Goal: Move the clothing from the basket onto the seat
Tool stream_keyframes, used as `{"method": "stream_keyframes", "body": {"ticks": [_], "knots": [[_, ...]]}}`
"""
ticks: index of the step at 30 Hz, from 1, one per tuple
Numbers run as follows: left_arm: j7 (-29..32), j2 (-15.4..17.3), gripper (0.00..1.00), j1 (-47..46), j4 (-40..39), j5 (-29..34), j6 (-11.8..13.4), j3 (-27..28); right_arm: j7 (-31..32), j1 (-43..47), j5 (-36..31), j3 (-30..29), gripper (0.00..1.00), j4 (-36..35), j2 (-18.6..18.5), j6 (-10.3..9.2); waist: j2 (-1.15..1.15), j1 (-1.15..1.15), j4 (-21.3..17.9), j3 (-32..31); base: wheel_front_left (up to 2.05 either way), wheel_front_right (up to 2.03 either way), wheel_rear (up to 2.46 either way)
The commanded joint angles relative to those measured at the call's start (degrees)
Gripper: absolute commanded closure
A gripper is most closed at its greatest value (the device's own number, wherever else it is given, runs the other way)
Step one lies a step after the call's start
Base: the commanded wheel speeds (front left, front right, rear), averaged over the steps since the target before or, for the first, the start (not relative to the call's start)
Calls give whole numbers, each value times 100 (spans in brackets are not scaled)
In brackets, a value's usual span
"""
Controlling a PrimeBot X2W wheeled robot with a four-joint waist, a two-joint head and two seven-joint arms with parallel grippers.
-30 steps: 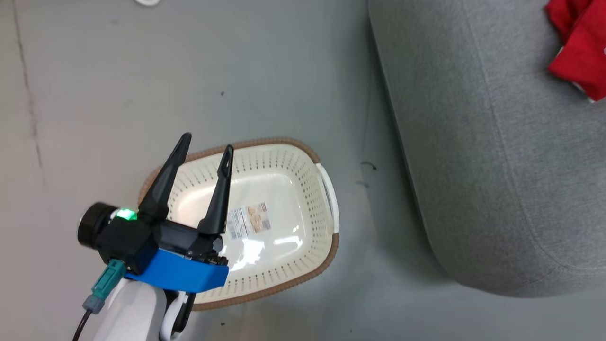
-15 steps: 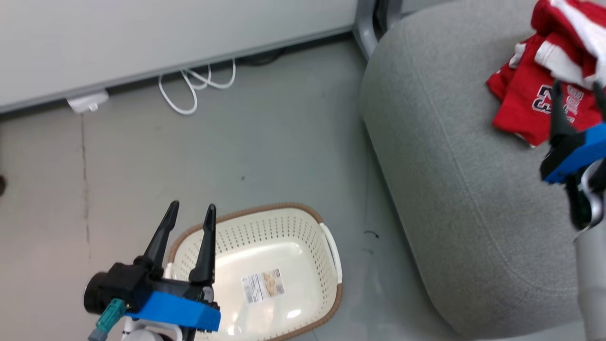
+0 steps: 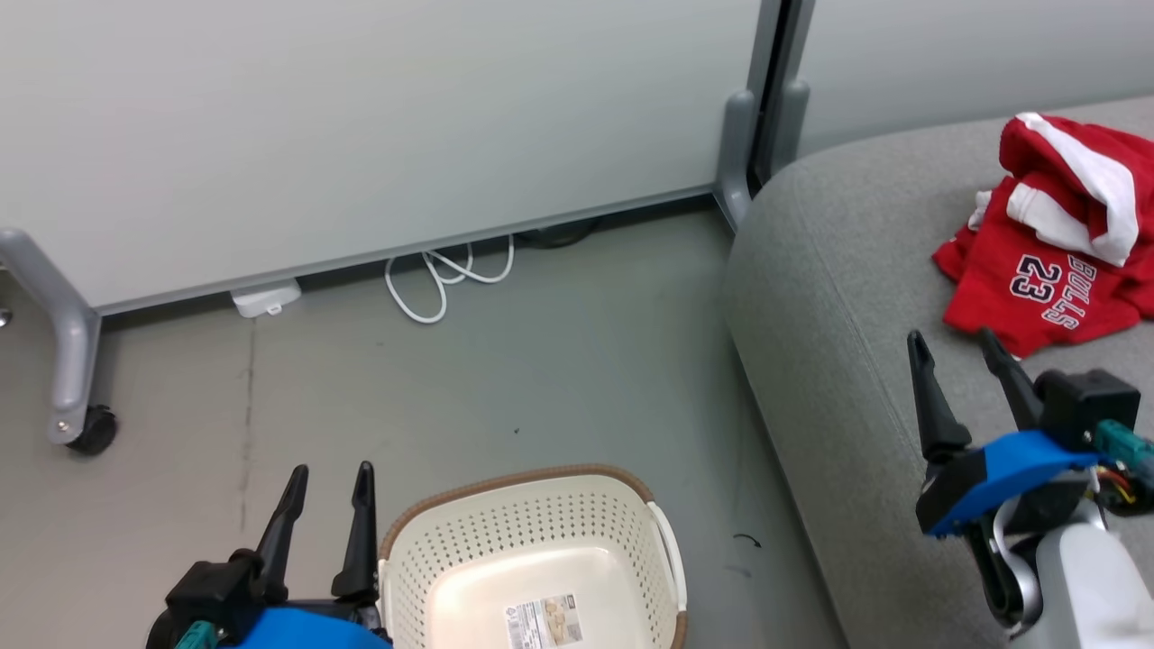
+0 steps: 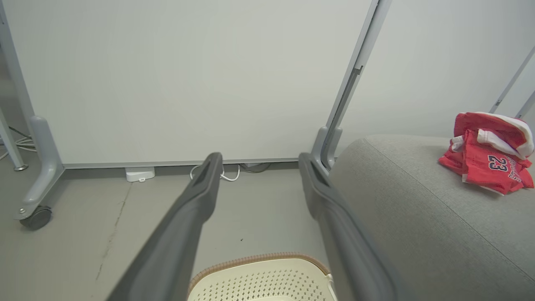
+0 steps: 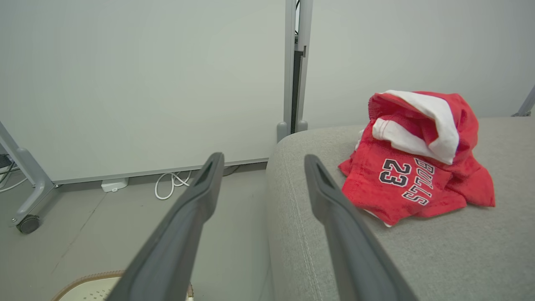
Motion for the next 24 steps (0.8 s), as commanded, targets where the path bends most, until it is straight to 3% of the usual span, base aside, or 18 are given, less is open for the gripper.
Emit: {"method": "stream_keyframes", "body": {"ticks": [1, 10, 24], "knots": [[-16, 12, 0, 87, 43, -24, -6, 102, 20, 278, -33, -16, 0, -161, 51, 1, 0, 1, 152, -175, 0, 0, 0], [-16, -20, 0, 176, 248, -122, -6, 313, -183, 1332, -84, 180, 0, -803, 276, 2, 0, 1, 551, -437, 0, 0, 0], [-16, 15, 0, 61, 368, -177, -6, 314, -226, 1572, 117, 568, 0, -737, 311, 2, 0, 1, 778, -495, 0, 0, 0]]}}
